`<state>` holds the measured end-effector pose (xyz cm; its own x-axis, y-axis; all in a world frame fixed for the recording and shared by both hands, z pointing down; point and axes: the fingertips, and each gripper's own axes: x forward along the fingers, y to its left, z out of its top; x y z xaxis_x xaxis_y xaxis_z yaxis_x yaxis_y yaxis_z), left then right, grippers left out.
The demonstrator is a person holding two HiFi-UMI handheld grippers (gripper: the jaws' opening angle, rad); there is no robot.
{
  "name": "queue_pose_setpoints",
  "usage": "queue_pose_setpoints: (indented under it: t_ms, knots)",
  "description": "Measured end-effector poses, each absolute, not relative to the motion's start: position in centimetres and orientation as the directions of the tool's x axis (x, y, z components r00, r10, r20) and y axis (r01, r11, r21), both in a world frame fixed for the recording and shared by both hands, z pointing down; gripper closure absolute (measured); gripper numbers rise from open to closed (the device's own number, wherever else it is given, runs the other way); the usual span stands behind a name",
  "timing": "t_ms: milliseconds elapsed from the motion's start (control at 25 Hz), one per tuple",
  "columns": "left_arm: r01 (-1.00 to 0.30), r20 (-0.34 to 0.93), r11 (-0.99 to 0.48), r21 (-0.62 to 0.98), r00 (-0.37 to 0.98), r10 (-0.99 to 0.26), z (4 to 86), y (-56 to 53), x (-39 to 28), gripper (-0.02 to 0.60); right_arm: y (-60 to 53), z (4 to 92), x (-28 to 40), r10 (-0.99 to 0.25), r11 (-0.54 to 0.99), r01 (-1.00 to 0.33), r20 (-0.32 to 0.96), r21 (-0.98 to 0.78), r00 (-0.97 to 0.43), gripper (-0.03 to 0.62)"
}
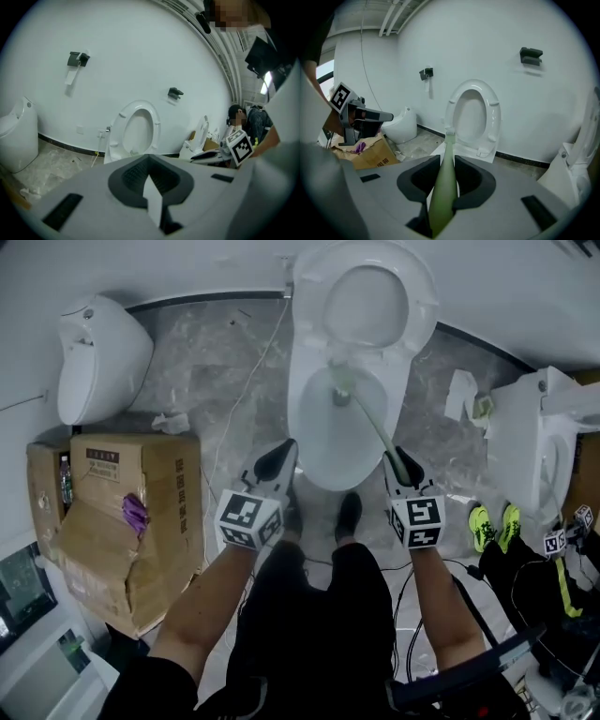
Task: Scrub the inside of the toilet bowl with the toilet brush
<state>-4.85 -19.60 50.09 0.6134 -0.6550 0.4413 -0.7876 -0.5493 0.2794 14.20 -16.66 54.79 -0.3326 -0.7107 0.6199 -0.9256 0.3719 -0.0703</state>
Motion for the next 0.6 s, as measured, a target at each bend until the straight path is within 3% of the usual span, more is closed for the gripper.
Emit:
queue_pose_setpoints:
  t_ms: [600]
  knots:
    - [-0.789,0.521,-0.540,0.293,0.605,-0.602,61.3,-19.9,-4.0,0.572,-17.5,70.1,11.8,-0.598,0.437,-0.899,0.732,-0.043,-0.326,0.493]
